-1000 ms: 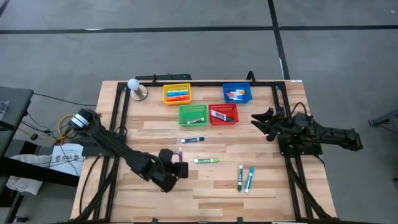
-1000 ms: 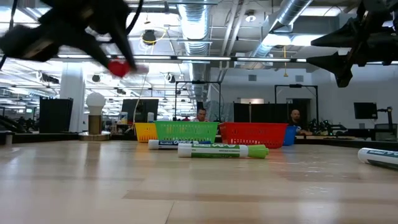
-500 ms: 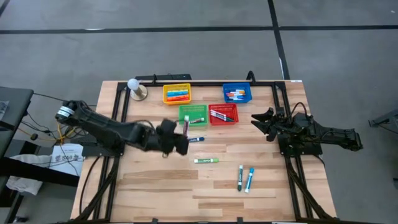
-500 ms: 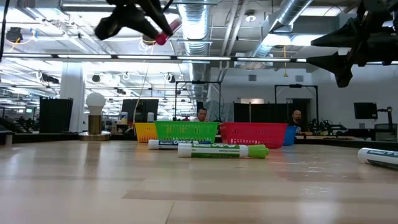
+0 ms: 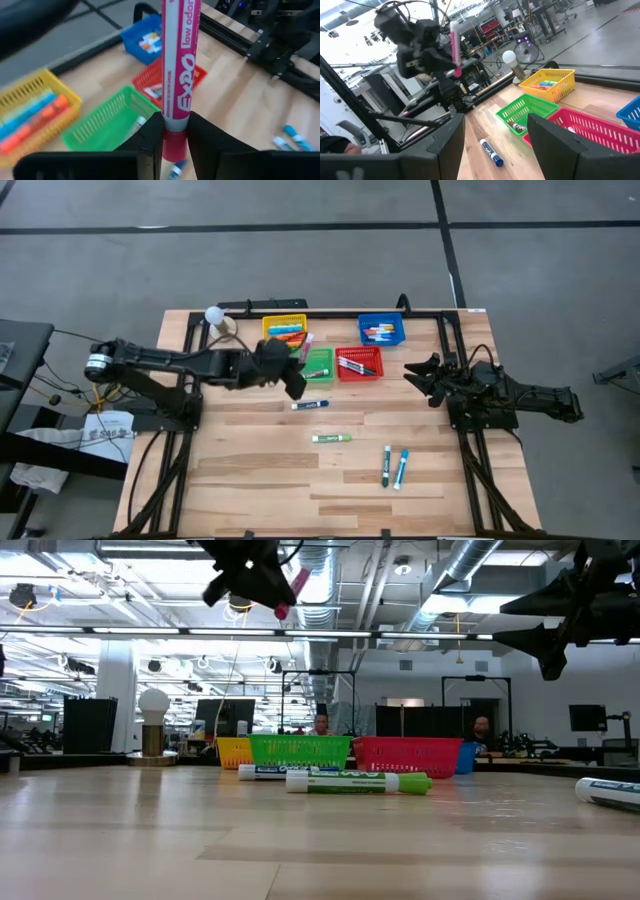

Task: Pick & Place Markers
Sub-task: Put the pink marker into the green bin, then put the dark blue marker into the green bin

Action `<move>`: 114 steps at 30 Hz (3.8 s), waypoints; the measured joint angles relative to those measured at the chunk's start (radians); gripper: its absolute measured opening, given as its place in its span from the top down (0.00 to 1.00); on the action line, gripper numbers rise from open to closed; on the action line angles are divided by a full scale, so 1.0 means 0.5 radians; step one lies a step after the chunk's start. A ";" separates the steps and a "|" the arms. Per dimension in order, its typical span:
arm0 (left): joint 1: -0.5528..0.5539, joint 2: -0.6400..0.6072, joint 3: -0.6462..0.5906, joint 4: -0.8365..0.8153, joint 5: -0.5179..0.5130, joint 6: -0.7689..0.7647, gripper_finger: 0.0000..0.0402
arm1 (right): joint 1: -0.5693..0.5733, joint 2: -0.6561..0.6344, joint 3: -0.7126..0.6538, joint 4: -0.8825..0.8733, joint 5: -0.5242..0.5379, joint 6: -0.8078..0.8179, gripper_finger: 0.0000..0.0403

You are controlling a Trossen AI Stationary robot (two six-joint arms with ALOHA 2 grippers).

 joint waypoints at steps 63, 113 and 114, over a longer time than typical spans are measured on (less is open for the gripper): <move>0.744 0.914 0.001 0.035 0.895 1.680 0.81 | -0.002 0.000 -0.001 0.001 -0.002 0.013 0.49; 0.023 0.589 0.001 0.112 0.840 1.185 0.70 | -0.002 0.000 -0.001 0.000 -0.002 0.000 0.49; 0.006 0.622 0.001 0.119 0.839 1.159 0.70 | -0.002 0.000 -0.001 0.000 -0.002 0.000 0.49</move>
